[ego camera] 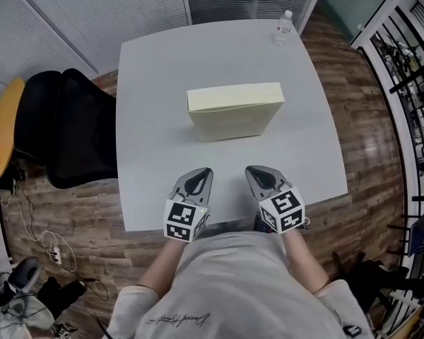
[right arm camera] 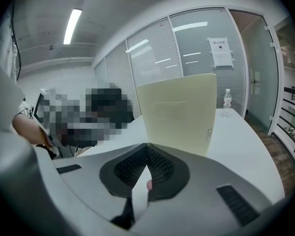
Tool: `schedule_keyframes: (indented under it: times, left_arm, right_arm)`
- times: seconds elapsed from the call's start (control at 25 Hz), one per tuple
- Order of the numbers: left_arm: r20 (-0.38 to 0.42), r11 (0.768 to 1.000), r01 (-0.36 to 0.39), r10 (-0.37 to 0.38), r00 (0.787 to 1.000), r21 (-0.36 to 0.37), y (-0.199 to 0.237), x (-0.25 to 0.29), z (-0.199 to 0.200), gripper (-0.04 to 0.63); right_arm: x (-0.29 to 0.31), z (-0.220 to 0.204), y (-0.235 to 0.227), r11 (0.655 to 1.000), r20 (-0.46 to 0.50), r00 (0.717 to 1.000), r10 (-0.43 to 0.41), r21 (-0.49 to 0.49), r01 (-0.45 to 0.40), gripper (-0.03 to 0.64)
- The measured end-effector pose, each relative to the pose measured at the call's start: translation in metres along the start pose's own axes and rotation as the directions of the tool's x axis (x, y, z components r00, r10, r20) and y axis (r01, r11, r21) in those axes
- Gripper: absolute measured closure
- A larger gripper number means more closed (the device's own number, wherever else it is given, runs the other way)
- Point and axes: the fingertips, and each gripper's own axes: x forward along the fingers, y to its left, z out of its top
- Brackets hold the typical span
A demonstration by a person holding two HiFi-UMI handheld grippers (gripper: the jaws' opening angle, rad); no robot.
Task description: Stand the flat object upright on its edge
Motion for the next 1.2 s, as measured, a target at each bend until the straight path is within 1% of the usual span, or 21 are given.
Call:
schedule_keyframes:
  times: [0.4,0.76,1.2]
  left_arm:
    - [0.011,1.0,-0.001,0.001,1.0,0.009,0.001,-0.004,0.0,0.583]
    - [0.039,1.0,-0.008,0.008,0.999,0.02,0.0,-0.006,0.011,0.583]
    - [0.049,1.0,-0.017,0.015,0.999,0.027,0.0,-0.011,0.015,0.583]
  right_arm:
    - [-0.004,-0.005,-0.004,1.0,-0.004,1.0,0.004,0.004,-0.004,0.592]
    - [-0.005,0.002,-0.003,1.0,0.01,1.0,0.007,-0.006,-0.007,0.592]
    - [-0.005,0.008,-0.001,1.0,0.029,0.999,0.017,-0.009,-0.017,0.592]
